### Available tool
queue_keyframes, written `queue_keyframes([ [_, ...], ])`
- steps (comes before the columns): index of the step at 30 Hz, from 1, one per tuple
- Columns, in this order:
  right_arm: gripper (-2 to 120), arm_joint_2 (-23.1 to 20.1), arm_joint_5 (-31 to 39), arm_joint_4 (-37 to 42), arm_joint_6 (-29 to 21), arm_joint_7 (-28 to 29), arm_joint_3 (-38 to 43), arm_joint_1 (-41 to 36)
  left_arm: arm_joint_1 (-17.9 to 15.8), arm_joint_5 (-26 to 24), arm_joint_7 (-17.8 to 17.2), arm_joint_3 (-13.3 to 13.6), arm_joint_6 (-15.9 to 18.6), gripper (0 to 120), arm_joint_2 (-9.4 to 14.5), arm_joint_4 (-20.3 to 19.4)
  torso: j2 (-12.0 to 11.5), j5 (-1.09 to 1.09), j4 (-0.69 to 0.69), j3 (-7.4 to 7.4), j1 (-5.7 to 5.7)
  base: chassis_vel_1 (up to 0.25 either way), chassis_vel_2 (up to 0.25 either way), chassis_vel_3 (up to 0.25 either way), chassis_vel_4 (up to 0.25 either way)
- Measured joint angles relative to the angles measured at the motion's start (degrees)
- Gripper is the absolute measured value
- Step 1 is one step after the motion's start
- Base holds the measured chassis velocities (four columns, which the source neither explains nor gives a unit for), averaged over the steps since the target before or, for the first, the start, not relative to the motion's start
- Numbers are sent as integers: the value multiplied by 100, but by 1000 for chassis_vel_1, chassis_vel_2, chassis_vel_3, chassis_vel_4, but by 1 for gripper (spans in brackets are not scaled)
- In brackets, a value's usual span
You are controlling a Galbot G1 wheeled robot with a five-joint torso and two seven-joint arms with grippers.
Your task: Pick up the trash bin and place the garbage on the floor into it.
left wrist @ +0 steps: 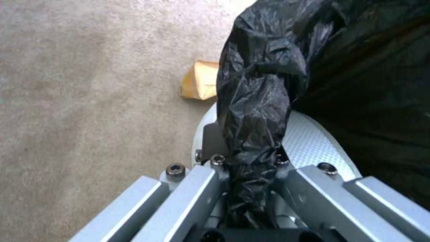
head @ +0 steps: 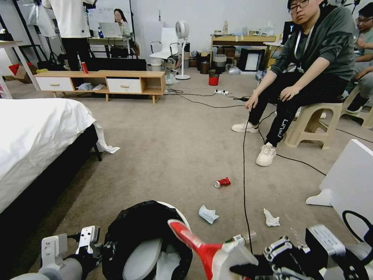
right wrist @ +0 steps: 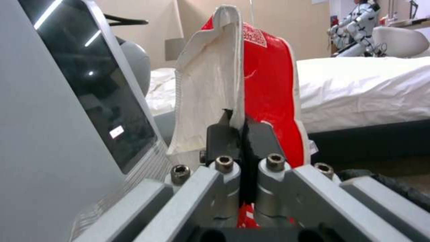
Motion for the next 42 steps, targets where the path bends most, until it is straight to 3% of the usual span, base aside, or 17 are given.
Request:
queue_keyframes([
  [1,0,11,0,-7,-2,-5,35,-36,-86,-12,19,97,0,1,155,22,0,0,-3,0,0,0,0,0,0],
  [5,0,47,-2,-67,-2,15,63,-56,-250,-18,52,266,0,1,349,92,0,0,-3,0,0,0,0,0,0],
  [7,0,143,-1,-192,3,71,62,-59,-565,-57,63,566,0,1,513,180,0,1,-1,0,0,0,0,0,0],
  [11,0,211,2,-196,-2,58,33,-59,-804,-95,29,857,1,1,615,216,0,0,-4,0,0,0,0,0,0],
  [13,0,220,0,-149,-18,19,-23,-47,-984,-95,-5,1151,1,1,696,223,0,0,-2,0,0,0,0,0,0],
  [16,0,200,0,-116,-24,11,-90,-4,-1070,-84,-41,1298,1,1,710,213,0,0,-2,0,0,0,0,0,0],
  [21,0,216,-25,-186,-24,87,-418,255,-1132,-35,-36,1409,1,1,709,221,0,-1,-1,0,0,0,0,0,0],
  [25,0,369,-42,-367,-15,229,-1314,1066,-1185,16,-35,1455,1,1,676,235,0,1,-4,0,0,0,0,0,0],
  [27,0,419,-12,-471,-29,302,-1826,1677,-1113,52,-34,1367,1,1,622,187,0,3,3,0,0,0,0,0,0],
  [30,0,376,-11,-489,-41,303,-1894,1730,-1107,62,-29,1344,1,1,613,187,0,-1,3,0,0,0,0,0,0],
  [32,0,318,-27,-504,-51,303,-1921,1668,-1108,63,-11,1334,1,1,597,193,0,0,-4,0,0,0,0,0,0],
  [42,0,209,-208,-564,6,815,-2096,1694,-1126,76,-9,1361,1,1,547,147,0,1,-2,0,0,0,0,0,0],
])
